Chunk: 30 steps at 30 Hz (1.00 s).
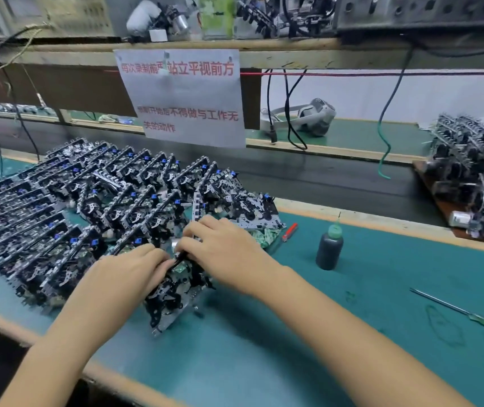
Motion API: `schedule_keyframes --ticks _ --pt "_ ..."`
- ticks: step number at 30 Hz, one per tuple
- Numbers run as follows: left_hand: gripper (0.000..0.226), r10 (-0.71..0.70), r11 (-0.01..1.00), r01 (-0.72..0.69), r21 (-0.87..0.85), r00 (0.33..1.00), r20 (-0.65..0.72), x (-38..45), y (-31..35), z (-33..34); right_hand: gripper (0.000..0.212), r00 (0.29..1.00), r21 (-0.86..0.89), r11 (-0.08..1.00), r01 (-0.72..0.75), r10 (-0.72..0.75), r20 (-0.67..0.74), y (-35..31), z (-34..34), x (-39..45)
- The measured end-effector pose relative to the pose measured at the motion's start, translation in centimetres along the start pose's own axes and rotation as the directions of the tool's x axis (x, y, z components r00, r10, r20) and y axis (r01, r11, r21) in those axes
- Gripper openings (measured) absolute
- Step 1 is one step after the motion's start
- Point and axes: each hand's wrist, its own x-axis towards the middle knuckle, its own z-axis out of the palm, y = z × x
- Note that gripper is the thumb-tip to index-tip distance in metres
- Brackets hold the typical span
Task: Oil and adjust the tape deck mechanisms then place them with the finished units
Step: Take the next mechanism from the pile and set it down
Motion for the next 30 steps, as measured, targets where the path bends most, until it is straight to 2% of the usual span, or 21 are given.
schedule_keyframes --ticks 5,9,12,14,16,18,20,21,23,25,26,28,30 --pt "0.071 0.202 0.961 -0.205 -0.184 0.979 -0.036 3.9 4.9 1.3 0.024 0.982 0.086 0.978 -0.189 0.187 0.026 2.9 -3.0 -6.2" --pt "0.050 0.316 0.896 -0.304 -0.324 0.948 -0.016 7.8 10.6 3.2 0.023 0.921 0.076 0.918 -0.390 0.390 0.012 5.4 -5.3 -13.0" --pt "0.043 0.407 0.873 -0.406 -0.272 0.912 -0.054 10.1 15.3 5.0 0.021 0.856 0.072 0.854 -0.516 0.517 -0.004 7.2 -6.5 -17.4" --pt "0.036 0.450 0.861 -0.475 -0.179 0.878 -0.165 11.2 17.9 6.0 0.018 0.806 0.094 0.806 -0.584 0.590 -0.051 8.1 -6.9 -19.6" --pt "0.030 0.500 0.832 -0.549 -0.074 0.801 -0.328 11.8 19.9 7.1 0.014 0.765 0.106 0.780 -0.617 0.626 -0.153 8.3 -7.0 -21.4" --pt "0.030 0.554 0.781 -0.625 0.006 0.687 -0.470 11.5 21.0 8.3 0.012 0.728 0.088 0.767 -0.636 0.634 -0.261 7.3 -6.3 -23.4" --pt "0.020 0.579 0.721 -0.693 0.011 0.593 -0.559 10.1 21.4 9.5 0.018 0.721 0.072 0.770 -0.634 0.622 -0.307 5.7 -5.4 -25.4" --pt "0.017 0.571 0.700 -0.714 -0.018 0.576 -0.585 9.2 21.5 10.0 0.020 0.731 0.068 0.782 -0.619 0.606 -0.313 4.9 -5.0 -26.3" --pt "0.024 0.553 0.673 -0.730 -0.123 0.606 -0.571 7.6 21.4 10.9 0.018 0.769 0.055 0.815 -0.577 0.565 -0.299 3.9 -4.4 -27.8" --pt "0.041 0.549 0.671 -0.693 -0.264 0.703 -0.453 6.7 21.1 11.2 0.014 0.803 0.067 0.843 -0.534 0.531 -0.270 3.3 -3.8 -28.8" --pt "0.055 0.547 0.675 -0.648 -0.352 0.760 -0.351 6.5 20.8 11.2 0.012 0.811 0.084 0.848 -0.523 0.525 -0.256 3.1 -3.5 -29.2" --pt "0.086 0.512 0.679 -0.478 -0.557 0.852 -0.107 6.3 20.1 11.1 0.011 0.826 0.099 0.854 -0.510 0.519 -0.222 2.7 -3.1 -29.9" --pt "0.107 0.462 0.644 -0.250 -0.723 0.881 0.107 6.1 19.4 11.0 0.012 0.843 0.069 0.864 -0.498 0.501 -0.197 2.6 -2.8 -30.2"
